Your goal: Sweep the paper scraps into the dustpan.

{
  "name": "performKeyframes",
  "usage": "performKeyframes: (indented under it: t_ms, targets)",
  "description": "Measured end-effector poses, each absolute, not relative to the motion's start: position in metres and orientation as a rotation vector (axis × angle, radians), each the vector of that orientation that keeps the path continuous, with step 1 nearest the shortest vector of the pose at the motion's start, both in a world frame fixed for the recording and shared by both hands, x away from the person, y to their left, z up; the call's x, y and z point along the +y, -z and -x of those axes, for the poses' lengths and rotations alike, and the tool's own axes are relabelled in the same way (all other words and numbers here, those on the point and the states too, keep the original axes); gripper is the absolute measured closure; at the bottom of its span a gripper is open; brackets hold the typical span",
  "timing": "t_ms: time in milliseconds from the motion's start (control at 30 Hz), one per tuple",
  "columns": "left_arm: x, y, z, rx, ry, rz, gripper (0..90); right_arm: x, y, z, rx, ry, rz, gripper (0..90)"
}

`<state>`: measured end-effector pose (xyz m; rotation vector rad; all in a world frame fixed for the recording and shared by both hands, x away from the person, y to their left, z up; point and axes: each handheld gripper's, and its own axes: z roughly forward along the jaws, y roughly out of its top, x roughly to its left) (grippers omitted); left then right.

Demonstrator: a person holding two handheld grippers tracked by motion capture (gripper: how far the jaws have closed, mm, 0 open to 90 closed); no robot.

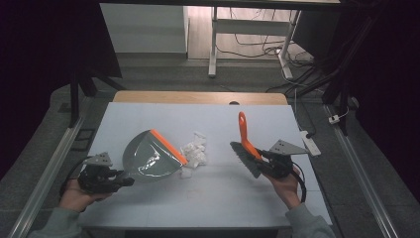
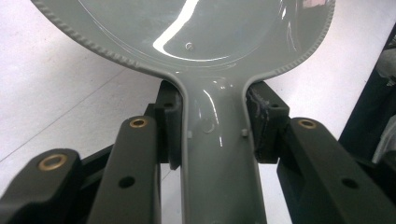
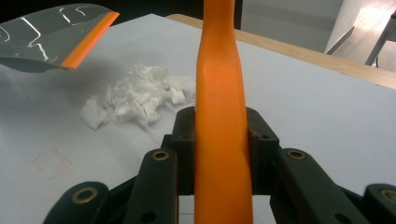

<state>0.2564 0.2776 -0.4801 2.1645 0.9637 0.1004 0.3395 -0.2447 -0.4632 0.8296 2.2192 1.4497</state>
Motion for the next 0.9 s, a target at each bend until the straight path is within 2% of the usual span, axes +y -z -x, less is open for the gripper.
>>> performKeyframes:
  t_ms: [900]
  targets:
    - [0.281, 0.491, -0.249, 0.953, -0.033, -2.194, 61.5, -0.196, 0.464, -0.374, 2.211, -1.433, -0.89, 70.1]
